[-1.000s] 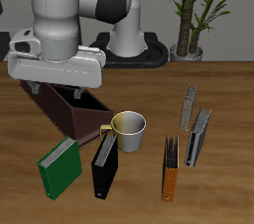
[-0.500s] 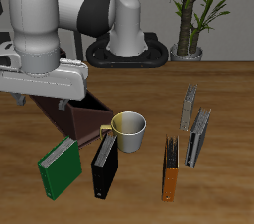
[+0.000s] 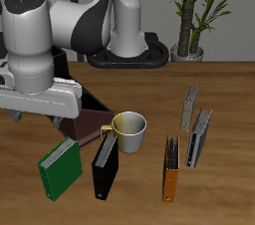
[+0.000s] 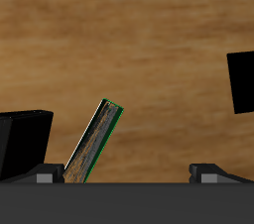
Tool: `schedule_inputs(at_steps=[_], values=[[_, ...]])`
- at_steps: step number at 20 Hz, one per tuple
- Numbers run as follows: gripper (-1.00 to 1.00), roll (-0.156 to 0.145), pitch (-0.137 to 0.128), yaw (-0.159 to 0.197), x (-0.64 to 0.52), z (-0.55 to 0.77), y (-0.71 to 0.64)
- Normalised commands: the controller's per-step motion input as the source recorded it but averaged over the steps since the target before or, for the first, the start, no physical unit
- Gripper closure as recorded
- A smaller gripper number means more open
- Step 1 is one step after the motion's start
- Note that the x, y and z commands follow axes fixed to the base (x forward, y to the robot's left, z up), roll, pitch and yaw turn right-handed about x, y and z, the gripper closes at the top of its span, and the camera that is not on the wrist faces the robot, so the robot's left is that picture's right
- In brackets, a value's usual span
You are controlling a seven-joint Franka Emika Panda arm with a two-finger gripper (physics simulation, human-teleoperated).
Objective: Place the green book into the right desk caddy's left compartment and place the black book into the right desk caddy's right compartment and place the orange book into the right desk caddy's right compartment
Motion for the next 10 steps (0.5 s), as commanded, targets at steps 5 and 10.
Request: schedule_inputs(at_steps=[5, 10], values=[[-1.0, 0.043, -0.004, -0.045, 0.11, -0.29, 0.18], [-1.0, 0.026, 0.012, -0.022, 0.14, -0.29, 0.09]])
